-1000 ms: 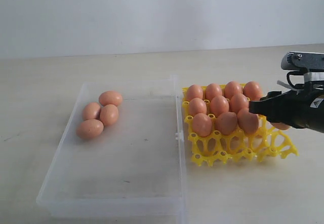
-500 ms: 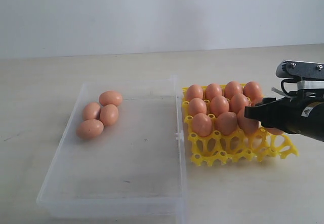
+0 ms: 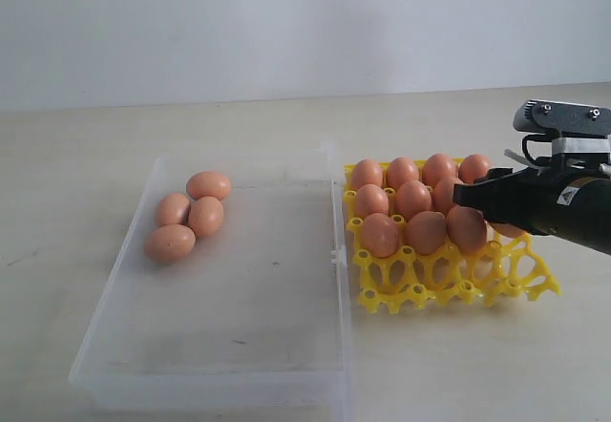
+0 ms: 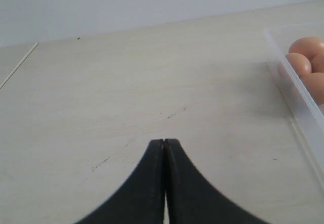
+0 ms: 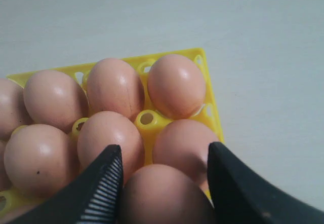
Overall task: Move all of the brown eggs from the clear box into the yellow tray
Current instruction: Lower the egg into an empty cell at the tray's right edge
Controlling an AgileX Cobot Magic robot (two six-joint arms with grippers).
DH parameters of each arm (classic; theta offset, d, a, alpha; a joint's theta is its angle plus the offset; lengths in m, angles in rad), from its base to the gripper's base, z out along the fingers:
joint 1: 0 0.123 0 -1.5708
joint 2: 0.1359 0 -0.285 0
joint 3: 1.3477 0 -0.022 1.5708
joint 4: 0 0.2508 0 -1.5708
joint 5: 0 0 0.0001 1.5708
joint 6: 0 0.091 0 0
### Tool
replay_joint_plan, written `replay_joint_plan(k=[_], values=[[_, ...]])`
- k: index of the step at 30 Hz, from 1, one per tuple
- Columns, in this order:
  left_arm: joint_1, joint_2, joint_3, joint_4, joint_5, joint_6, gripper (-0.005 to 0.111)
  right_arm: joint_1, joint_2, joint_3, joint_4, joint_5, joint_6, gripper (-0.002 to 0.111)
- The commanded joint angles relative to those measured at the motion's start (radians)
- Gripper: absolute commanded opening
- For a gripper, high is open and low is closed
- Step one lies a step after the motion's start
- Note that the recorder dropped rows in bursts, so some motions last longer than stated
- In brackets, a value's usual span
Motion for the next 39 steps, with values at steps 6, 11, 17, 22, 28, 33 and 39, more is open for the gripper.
replay_joint_plan(k=[6, 11, 17, 22, 28, 33, 39], values=[[0.002, -0.006, -0.004, -0.001, -0.006, -0.005, 0.000, -0.011, 0.036, -0.009, -0.018, -0.020, 0.002, 0.000], [0.002, -0.006, -0.004, -0.001, -0.006, -0.005, 0.000, -0.011, 0.038, -0.009, -0.020, -0.022, 0.002, 0.000], [0.002, -0.006, -0.004, -0.001, -0.006, -0.005, 0.000, -0.011, 0.038, -0.009, -0.020, -0.022, 0.002, 0.000], [0.002, -0.006, -0.004, -0.001, -0.006, -0.005, 0.000, -0.011, 0.038, -0.009, -0.020, -0.026, 0.002, 0.010], [0.002, -0.006, -0.004, -0.001, -0.006, -0.005, 0.000, -0.011, 0.038, -0.009, -0.020, -0.034, 0.004, 0.057], [0.002, -0.006, -0.004, -0.001, -0.006, -0.005, 0.000, -0.011, 0.038, -0.009, -0.009, -0.037, 0.004, 0.060], [0.002, -0.006, -0.004, -0.001, -0.006, -0.005, 0.000, -0.011, -0.031, -0.009, -0.009, -0.034, 0.036, 0.060]])
